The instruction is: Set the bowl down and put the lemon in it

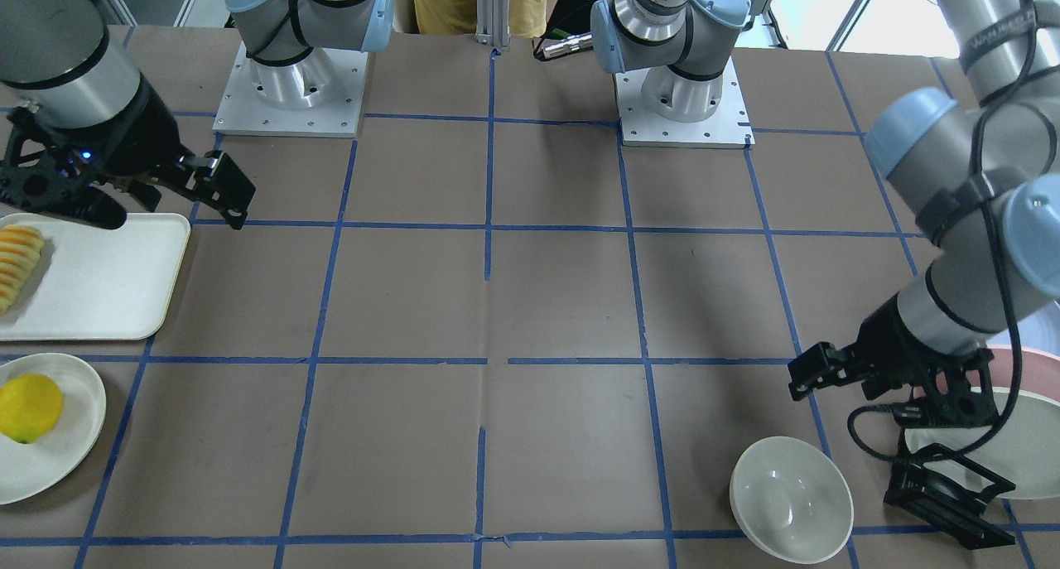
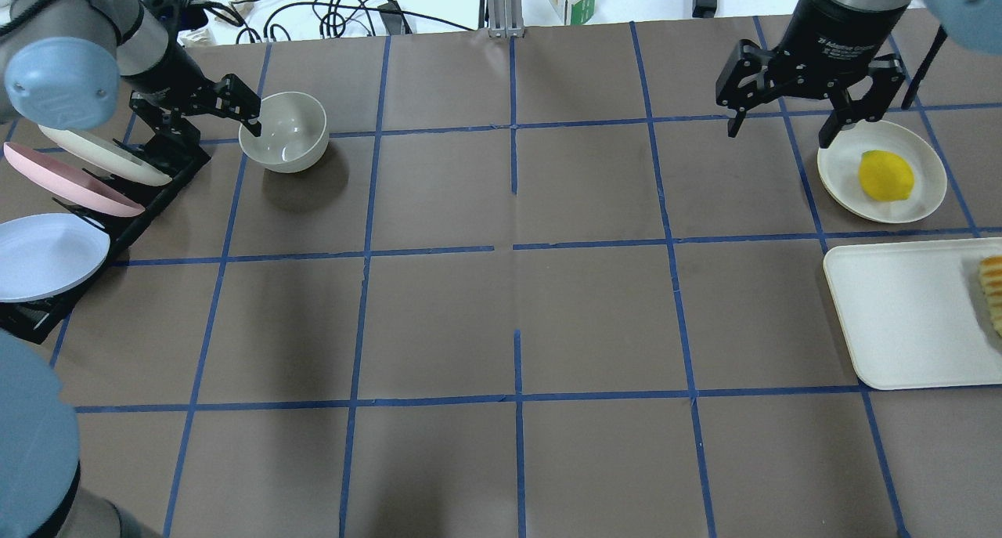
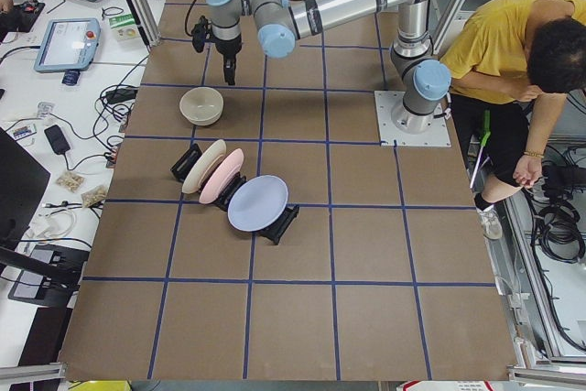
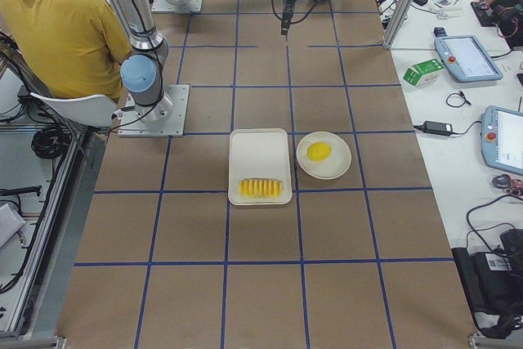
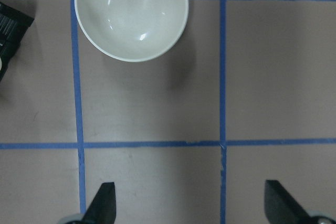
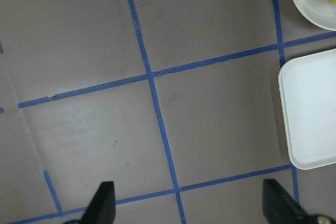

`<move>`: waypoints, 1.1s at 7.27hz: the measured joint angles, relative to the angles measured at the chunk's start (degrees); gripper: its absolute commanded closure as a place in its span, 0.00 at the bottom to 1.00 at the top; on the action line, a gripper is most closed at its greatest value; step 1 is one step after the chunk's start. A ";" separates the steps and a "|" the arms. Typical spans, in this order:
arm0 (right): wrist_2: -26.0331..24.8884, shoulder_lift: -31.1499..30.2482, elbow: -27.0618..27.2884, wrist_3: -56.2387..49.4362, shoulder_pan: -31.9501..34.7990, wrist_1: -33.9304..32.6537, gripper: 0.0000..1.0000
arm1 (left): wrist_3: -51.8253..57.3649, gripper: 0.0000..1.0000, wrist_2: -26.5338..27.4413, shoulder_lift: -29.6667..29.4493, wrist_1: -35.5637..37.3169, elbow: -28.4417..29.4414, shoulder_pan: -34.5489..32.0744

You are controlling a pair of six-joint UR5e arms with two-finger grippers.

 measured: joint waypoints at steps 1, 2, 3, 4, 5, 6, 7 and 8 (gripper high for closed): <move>-0.01 2.76 0.05 -4.41 -3.75 -3.85 0.00 | 0.91 0.00 -0.03 -4.53 2.26 1.52 0.43; 0.03 5.80 0.09 -11.52 -7.57 -7.80 0.00 | 1.26 0.00 -0.11 -8.20 4.10 2.55 0.58; 0.23 8.70 0.12 -18.57 -11.08 -10.38 0.00 | 1.76 0.09 -0.17 -10.87 6.71 2.94 0.61; 0.36 11.48 0.13 -24.65 -13.65 -13.43 0.00 | 2.43 0.26 -0.12 -12.76 8.83 3.17 0.63; 0.45 14.34 0.13 -30.21 -15.77 -17.91 0.00 | 2.83 0.39 0.00 -13.99 9.75 3.90 0.64; 0.67 17.25 0.13 -35.37 -17.78 -21.15 0.00 | 2.96 0.62 0.02 -14.82 10.03 4.98 0.64; 0.88 19.62 0.14 -39.75 -19.59 -22.55 0.00 | 2.96 0.91 0.09 -15.52 10.02 5.79 0.64; 0.98 21.42 0.14 -43.50 -20.85 -23.10 0.00 | 2.85 1.00 0.38 -15.88 9.83 6.19 0.64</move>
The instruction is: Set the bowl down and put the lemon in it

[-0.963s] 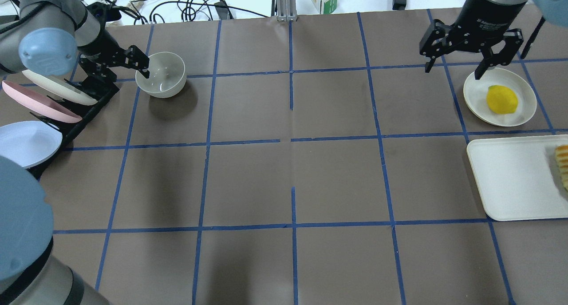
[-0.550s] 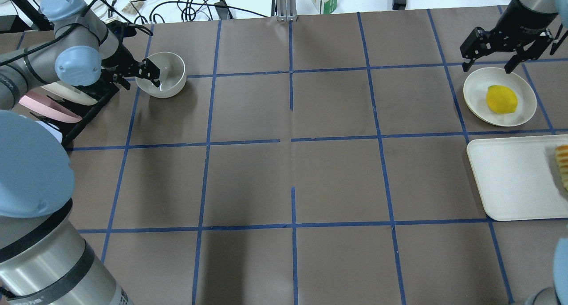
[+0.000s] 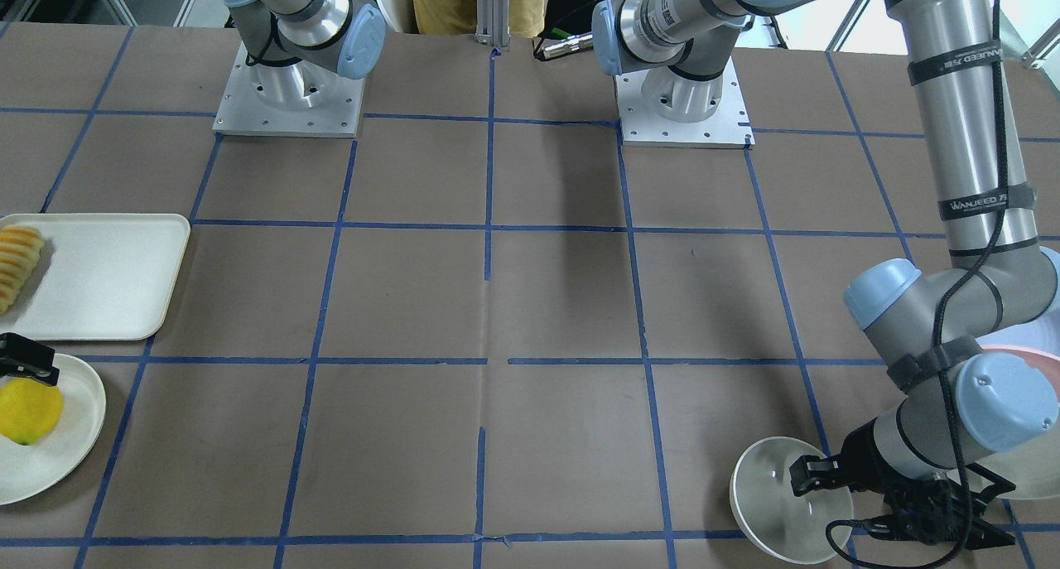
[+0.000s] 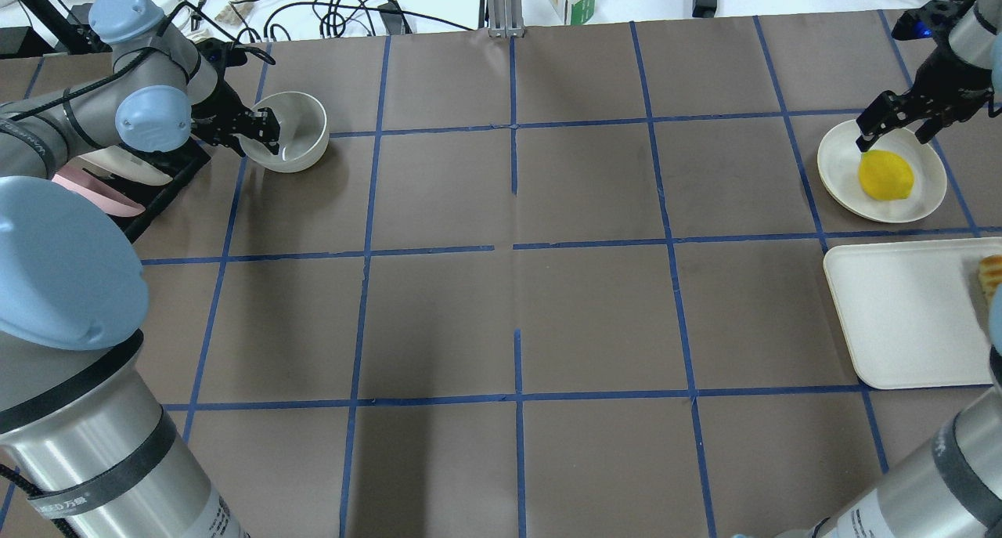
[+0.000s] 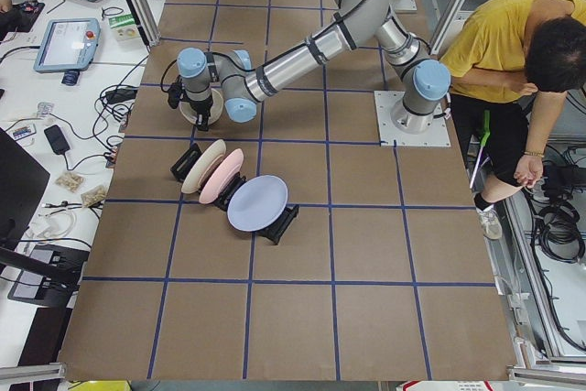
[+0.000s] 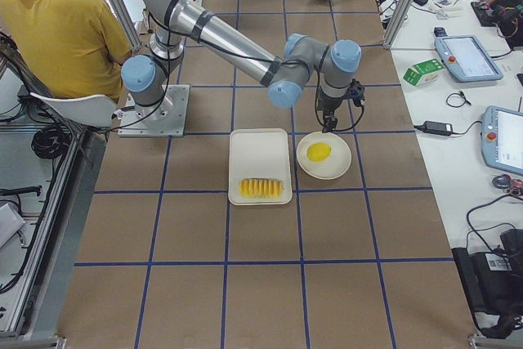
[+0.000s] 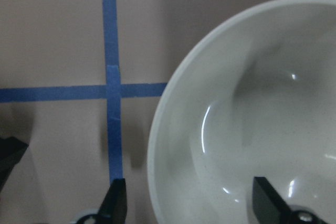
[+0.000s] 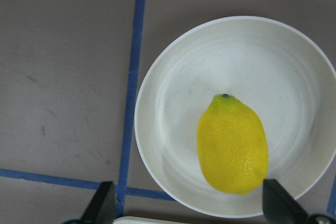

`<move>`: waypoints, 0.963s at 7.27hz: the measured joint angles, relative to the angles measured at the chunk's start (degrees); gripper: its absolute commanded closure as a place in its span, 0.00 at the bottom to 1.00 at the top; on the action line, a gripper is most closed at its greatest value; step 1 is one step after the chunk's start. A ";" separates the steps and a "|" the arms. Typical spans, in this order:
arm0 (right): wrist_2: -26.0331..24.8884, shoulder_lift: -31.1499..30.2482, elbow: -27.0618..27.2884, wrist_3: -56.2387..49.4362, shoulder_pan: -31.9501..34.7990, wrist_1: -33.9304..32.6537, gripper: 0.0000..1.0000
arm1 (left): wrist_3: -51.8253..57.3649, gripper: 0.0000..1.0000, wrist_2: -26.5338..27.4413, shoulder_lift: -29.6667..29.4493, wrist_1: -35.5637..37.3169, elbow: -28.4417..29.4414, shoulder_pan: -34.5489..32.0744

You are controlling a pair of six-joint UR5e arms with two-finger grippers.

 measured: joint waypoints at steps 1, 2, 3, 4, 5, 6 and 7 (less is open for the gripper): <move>0.07 1.40 0.02 -2.21 -0.59 -0.97 0.00 | -0.21 1.00 0.25 -0.01 -0.34 0.12 0.00; 0.02 2.67 0.05 -3.55 -0.86 -2.56 0.00 | -0.46 1.00 0.32 0.19 -0.98 0.17 0.00; -0.10 3.83 0.06 -4.56 -1.16 -3.54 0.00 | -0.59 1.00 0.25 0.47 -1.61 0.19 0.00; -0.27 4.87 0.03 -5.15 -1.47 -4.68 0.00 | -0.64 1.00 0.08 0.83 -2.15 0.23 -0.02; -0.54 5.85 0.03 -5.44 -1.65 -6.17 0.00 | -0.66 1.00 -0.06 1.26 -3.24 0.57 -0.08; -0.77 6.62 0.05 -5.47 -1.74 -6.99 0.37 | -0.67 1.00 -0.20 1.57 -5.11 1.50 -0.13; -0.82 7.08 0.10 -5.28 -1.76 -7.19 0.88 | -0.67 1.00 -0.35 1.58 -7.13 2.65 -0.14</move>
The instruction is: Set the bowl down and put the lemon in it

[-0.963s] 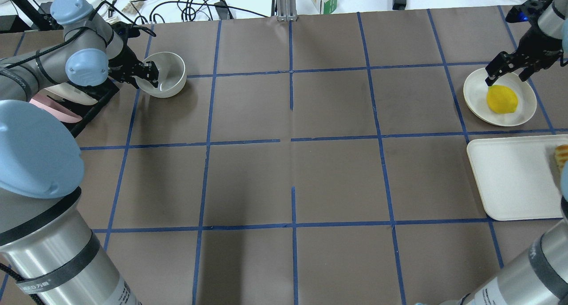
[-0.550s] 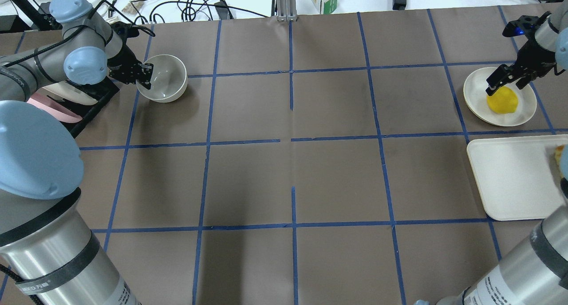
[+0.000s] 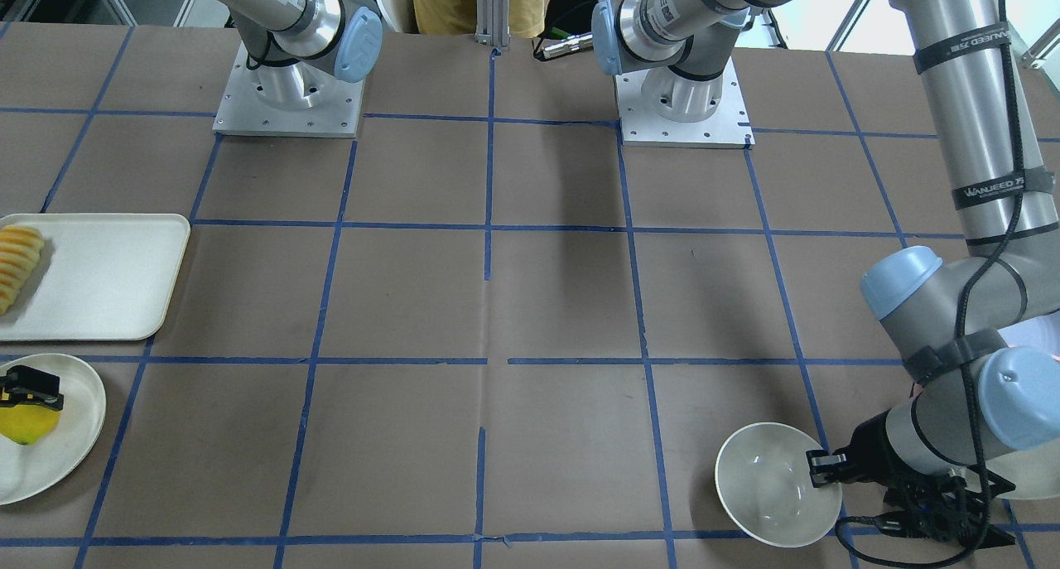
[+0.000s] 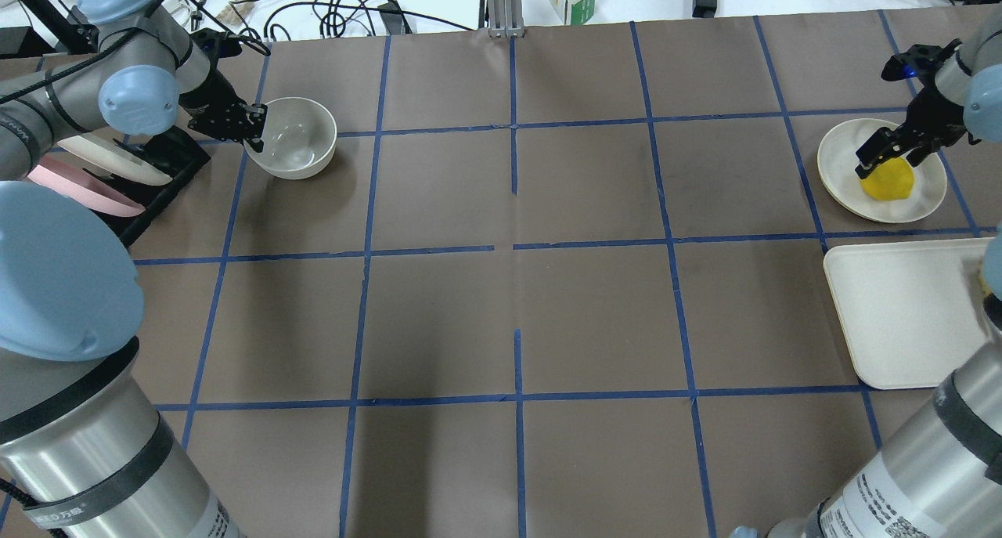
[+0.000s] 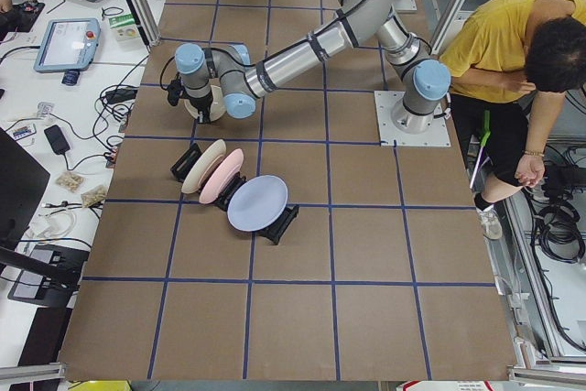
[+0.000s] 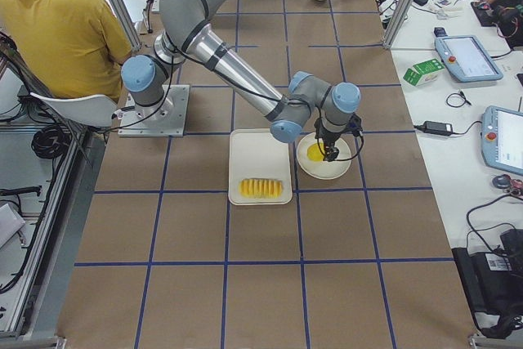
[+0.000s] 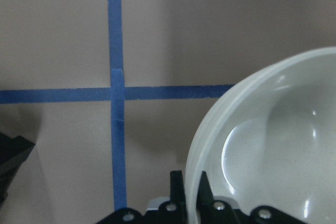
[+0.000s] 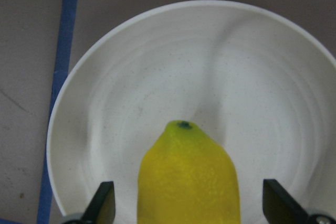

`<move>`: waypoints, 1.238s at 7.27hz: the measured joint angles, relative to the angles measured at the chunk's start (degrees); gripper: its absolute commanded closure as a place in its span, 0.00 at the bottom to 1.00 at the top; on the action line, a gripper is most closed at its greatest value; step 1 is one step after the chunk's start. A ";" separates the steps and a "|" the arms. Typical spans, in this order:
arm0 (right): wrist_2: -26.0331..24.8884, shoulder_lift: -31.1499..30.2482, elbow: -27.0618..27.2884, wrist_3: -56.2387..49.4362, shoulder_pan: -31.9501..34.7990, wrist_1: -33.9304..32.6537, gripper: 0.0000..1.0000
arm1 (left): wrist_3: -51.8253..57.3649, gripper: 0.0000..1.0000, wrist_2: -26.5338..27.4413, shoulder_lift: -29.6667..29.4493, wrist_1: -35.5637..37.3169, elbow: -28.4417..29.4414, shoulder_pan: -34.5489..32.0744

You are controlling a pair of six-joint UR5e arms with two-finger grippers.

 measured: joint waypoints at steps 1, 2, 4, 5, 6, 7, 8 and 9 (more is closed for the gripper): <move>-0.01 0.12 0.12 0.24 -0.02 0.21 1.00 | 0.00 1.00 -0.04 -0.10 -1.07 0.68 -0.02; -0.16 -0.03 0.24 0.41 -0.03 0.68 1.00 | 0.00 1.00 0.07 -0.27 -1.58 0.95 -0.05; -0.25 -1.17 -0.05 0.61 -0.03 3.32 1.00 | -0.70 1.00 0.38 -0.05 -2.71 1.11 -0.30; -0.23 -2.23 -0.26 0.94 -0.02 4.89 1.00 | -2.27 1.00 0.10 0.82 -4.43 1.08 -0.77; -0.14 -3.05 -0.33 1.69 0.02 6.16 1.00 | -4.66 1.00 -2.04 2.10 -6.41 0.76 -2.20; 0.05 -3.68 -0.37 2.29 0.12 7.22 1.00 | -8.99 1.00 -5.27 3.71 -8.05 0.11 -5.68; 0.33 -4.73 -0.41 3.32 0.34 8.61 1.00 | -14.56 1.00 -7.03 5.56 -8.53 -1.52 -10.92; 0.51 -6.16 -0.46 5.26 0.87 9.99 1.00 | -19.35 1.00 -7.68 7.47 -7.09 -4.46 -15.98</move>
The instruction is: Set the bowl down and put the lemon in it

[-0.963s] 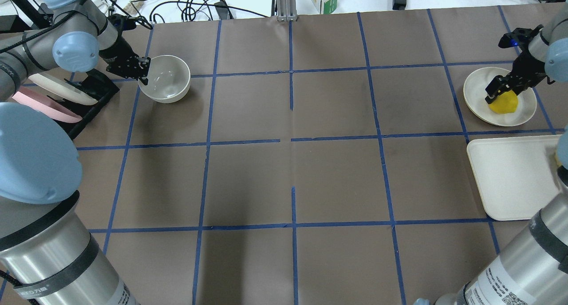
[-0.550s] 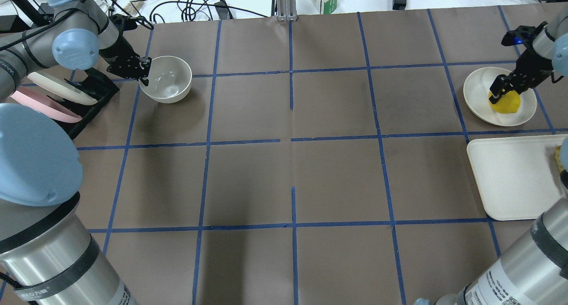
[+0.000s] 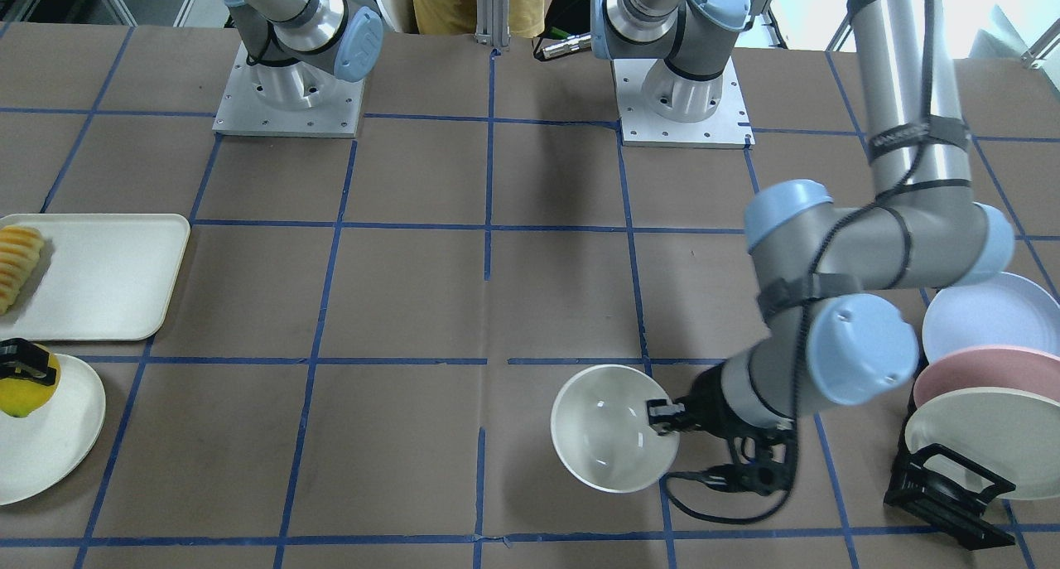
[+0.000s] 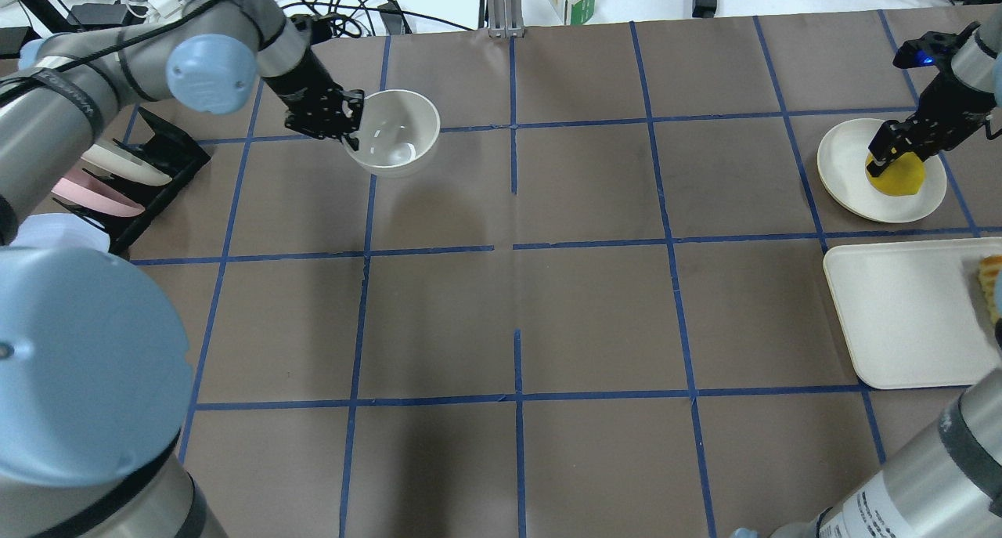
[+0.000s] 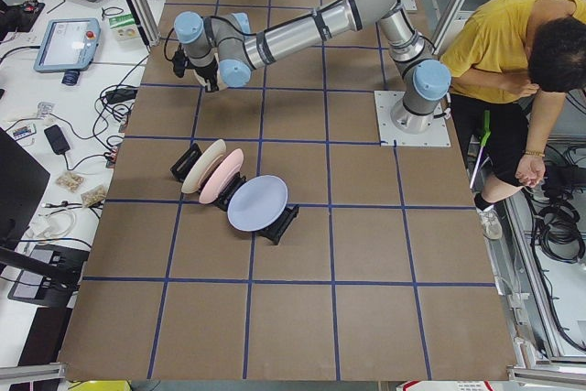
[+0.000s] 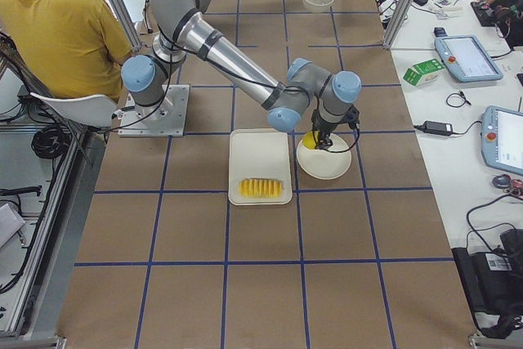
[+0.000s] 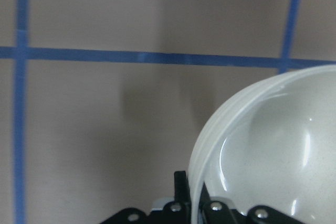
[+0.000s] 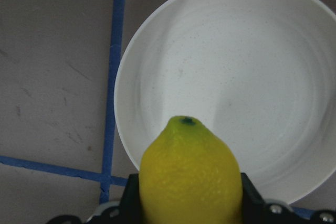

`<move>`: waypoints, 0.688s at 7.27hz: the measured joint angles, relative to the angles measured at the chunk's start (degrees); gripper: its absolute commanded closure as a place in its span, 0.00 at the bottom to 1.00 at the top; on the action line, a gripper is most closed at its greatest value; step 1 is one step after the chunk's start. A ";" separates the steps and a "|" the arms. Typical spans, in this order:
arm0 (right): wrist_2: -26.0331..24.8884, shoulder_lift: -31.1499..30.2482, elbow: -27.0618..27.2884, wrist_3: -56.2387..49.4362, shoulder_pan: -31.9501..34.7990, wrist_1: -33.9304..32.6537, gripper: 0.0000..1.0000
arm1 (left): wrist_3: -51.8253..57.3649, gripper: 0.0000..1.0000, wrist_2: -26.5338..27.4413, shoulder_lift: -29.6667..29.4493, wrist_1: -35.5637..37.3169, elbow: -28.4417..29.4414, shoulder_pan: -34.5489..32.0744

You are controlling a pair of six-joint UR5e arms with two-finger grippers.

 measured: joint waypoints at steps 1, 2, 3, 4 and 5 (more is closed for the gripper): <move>-0.01 -1.58 -0.04 2.02 1.30 1.01 1.00 | -4.70 1.00 -0.14 1.97 3.20 -4.02 -4.20; -0.11 -3.29 -0.06 4.39 3.22 2.04 1.00 | -9.46 1.00 -0.13 3.75 7.10 -8.50 -7.49; -0.12 -5.27 -0.08 8.57 5.55 3.64 1.00 | -13.58 1.00 -0.10 4.79 11.73 -12.11 -10.00; -0.09 -7.13 -0.10 13.59 8.22 5.17 1.00 | -16.21 1.00 0.07 4.76 16.46 -14.40 -11.76; -0.07 -8.54 -0.10 17.64 10.76 6.27 1.00 | -17.20 1.00 0.16 4.20 18.95 -15.44 -12.66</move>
